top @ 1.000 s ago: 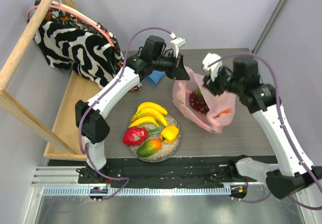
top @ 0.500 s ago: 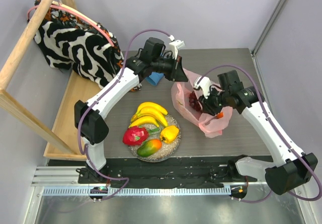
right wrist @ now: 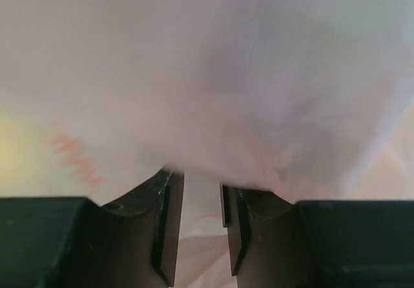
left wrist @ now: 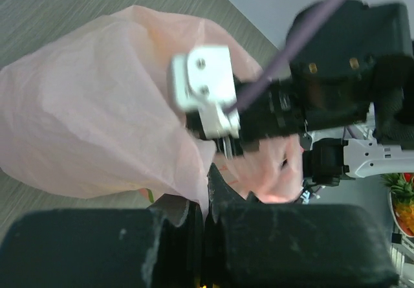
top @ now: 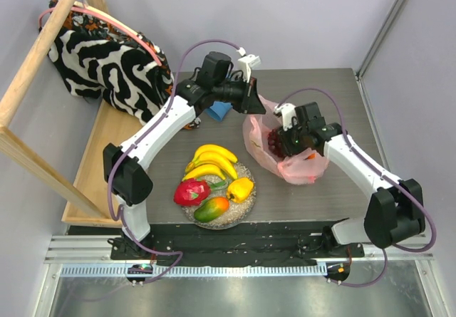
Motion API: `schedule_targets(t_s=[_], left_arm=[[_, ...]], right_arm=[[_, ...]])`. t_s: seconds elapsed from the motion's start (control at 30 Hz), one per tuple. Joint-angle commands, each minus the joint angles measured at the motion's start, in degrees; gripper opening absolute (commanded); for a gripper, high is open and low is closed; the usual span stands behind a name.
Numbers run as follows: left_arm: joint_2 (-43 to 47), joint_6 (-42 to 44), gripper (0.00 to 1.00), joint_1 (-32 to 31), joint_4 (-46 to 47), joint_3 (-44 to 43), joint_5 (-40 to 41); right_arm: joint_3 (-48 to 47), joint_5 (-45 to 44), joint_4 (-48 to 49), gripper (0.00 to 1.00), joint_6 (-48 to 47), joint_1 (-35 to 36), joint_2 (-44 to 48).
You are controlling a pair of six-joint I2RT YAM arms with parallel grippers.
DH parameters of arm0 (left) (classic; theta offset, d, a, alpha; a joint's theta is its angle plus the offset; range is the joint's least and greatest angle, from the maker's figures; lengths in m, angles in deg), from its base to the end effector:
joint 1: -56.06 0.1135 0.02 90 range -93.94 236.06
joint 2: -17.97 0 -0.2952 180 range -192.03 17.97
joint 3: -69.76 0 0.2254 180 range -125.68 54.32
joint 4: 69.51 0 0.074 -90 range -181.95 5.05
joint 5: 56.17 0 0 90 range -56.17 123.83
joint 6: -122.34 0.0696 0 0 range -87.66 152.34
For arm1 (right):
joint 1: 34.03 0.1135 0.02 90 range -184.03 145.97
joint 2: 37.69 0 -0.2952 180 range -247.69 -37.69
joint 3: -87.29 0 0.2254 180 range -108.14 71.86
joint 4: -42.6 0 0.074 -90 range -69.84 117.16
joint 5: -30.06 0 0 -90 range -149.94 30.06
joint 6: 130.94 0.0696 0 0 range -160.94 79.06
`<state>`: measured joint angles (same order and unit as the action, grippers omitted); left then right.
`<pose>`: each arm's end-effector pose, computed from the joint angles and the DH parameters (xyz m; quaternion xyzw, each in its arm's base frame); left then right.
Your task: Take the fake fruits out of the plastic bag
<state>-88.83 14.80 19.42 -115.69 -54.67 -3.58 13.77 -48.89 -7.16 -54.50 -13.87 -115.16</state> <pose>0.3228 -0.2928 0.4026 0.2967 0.7758 -0.4658 0.3053 0.2442 0.1039 0.2714 -0.3030 0.8965 0.1092 0.3042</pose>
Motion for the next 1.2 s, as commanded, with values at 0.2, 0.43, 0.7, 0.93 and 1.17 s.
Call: schedule_targets(t_s=[0.2, 0.43, 0.7, 0.93, 1.17], left_arm=[[-0.4, 10.7, 0.0, 0.7, -2.4, -14.1, 5.6], [-2.1, 13.8, 0.0, 1.0, -2.8, -21.9, 6.6], [5.0, 16.0, 0.0, -2.2, -9.1, 2.6, 0.2], [6.1, 14.3, 0.0, -5.4, -7.3, 9.2, 0.8], [3.4, 13.8, 0.0, -5.8, -7.2, 2.8, 3.5]], right_arm=[[-21.3, -22.0, 12.7, 0.36, 1.8, -26.2, -15.5], [-32.4, -18.9, 11.3, 0.36, -0.9, -28.3, -14.6], [3.4, -11.8, 4.7, 0.36, 8.4, -27.5, 6.6], [4.3, -7.5, 5.5, 0.43, 6.8, -27.4, 8.2], [2.1, -3.8, 8.3, 0.48, 0.2, -26.1, 4.5]])
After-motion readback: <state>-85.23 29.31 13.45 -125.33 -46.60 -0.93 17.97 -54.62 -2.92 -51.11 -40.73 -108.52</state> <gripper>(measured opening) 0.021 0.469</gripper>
